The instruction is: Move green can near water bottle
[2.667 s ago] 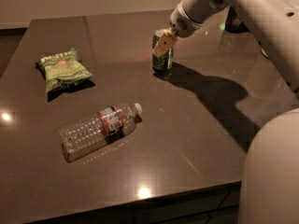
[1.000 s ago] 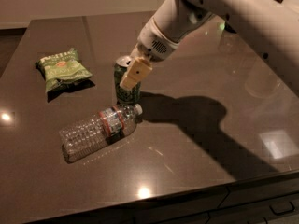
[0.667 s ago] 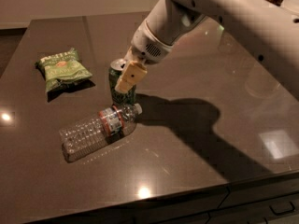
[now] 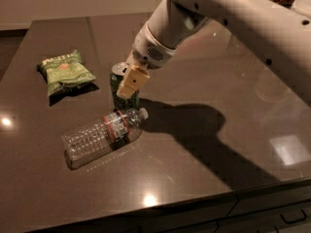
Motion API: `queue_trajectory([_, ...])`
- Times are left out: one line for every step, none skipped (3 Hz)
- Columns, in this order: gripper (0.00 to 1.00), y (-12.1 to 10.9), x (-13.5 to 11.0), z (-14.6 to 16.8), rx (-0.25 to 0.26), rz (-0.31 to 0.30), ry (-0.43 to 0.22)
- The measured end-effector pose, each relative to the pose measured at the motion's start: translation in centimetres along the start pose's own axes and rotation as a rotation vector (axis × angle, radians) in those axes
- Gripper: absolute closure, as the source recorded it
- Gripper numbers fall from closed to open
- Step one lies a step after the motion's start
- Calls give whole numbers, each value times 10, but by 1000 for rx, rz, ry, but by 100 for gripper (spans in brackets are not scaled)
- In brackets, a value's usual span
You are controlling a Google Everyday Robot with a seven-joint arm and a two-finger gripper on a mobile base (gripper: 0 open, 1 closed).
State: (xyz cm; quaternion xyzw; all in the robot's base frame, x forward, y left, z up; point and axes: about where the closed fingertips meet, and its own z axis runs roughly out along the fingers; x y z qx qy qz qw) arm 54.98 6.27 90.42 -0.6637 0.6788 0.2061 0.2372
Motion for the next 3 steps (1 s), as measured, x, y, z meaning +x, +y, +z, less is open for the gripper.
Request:
queue_trajectory([15,1,-1,1,-2,-2,0])
queue_trajectory([0,1,-1,3,-5,-3,1])
queue_trajectory([0,1,-1,3,-5,-3,1])
